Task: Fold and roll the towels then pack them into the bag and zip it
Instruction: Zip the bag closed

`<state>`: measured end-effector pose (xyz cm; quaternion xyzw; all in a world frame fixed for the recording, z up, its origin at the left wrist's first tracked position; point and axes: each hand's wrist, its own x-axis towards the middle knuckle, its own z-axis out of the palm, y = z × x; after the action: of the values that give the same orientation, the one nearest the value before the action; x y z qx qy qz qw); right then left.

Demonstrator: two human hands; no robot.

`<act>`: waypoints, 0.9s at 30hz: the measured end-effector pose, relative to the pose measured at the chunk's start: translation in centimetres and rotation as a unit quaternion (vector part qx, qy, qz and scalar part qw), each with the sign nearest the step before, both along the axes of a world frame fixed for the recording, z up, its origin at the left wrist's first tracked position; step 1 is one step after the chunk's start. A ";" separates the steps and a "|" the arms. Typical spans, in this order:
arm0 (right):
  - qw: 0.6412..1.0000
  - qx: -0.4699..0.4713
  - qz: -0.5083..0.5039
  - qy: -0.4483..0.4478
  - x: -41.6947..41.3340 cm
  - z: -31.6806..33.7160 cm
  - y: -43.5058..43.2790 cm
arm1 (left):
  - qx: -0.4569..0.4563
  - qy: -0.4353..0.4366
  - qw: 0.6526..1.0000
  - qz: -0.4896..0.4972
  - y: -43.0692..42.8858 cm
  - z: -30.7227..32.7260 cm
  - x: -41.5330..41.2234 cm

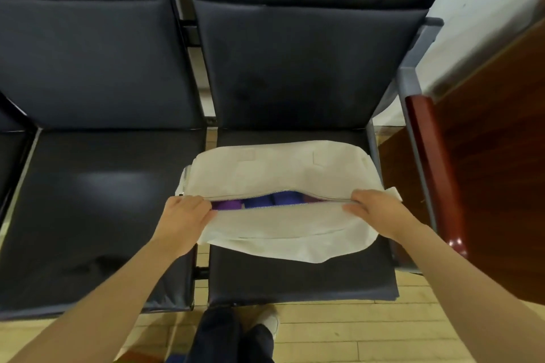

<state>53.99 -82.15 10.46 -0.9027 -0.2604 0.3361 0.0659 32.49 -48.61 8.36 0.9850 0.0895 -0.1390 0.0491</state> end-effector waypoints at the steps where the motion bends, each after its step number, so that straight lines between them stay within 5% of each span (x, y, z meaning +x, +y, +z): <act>1: 1.000 0.004 -0.019 -0.016 0.0 -0.4 0.4 | 0.011 -0.018 1.000 0.008 0.0 -0.6 0.1; 7: 0.982 0.065 -0.155 -0.085 -0.1 -3.5 1.6 | -0.046 -0.160 0.972 0.163 -0.3 -3.3 1.7; 14: 0.979 0.001 -0.189 -0.071 0.2 -6.1 3.5 | -0.034 -0.015 0.977 0.209 0.5 -5.6 4.7; 18: 0.962 -0.073 -0.100 -0.242 -1.8 -5.0 6.0 | -0.018 -0.094 0.970 0.223 -0.6 -5.5 4.6; 22: 0.954 0.091 -0.001 -0.287 -6.8 -6.1 10.2 | -0.093 -0.249 0.964 0.017 -4.8 -6.4 3.9; 27: 0.970 0.062 0.035 -0.233 -7.4 -9.5 12.5 | -0.038 -0.137 0.988 -0.065 -5.7 -8.7 5.9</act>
<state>46.56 -69.66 0.95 -0.9406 -0.3205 0.1021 0.0469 38.43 -54.29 -0.31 0.9959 0.0122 -0.0089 0.0894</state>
